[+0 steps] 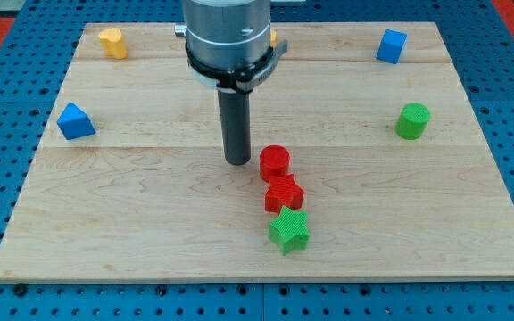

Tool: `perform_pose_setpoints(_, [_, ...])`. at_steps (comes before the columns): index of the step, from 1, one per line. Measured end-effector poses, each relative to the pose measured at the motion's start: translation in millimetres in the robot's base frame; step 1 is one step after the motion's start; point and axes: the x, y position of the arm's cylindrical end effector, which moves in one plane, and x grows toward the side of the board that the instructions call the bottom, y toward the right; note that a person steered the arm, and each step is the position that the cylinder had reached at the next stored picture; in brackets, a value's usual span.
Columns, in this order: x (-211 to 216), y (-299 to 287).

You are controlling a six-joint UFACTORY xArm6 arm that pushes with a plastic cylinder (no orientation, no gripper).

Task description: Push the green circle to the top of the red circle

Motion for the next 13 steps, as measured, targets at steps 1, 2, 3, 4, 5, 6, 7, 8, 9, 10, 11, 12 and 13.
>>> perform_pose_setpoints(1, [-24, 39])
perform_pose_setpoints(2, [-16, 60])
perform_pose_setpoints(3, [-8, 55])
perform_pose_setpoints(4, [-8, 48])
perform_pose_setpoints(5, [-7, 47])
perform_pose_setpoints(6, [-7, 79])
perform_pose_setpoints(7, [-7, 169])
perform_pose_setpoints(8, [-7, 245])
perform_pose_setpoints(9, [-35, 284])
perform_pose_setpoints(10, [-65, 244])
perform_pose_setpoints(11, [-67, 158])
perform_pose_setpoints(12, [-67, 115])
perform_pose_setpoints(13, [-73, 180])
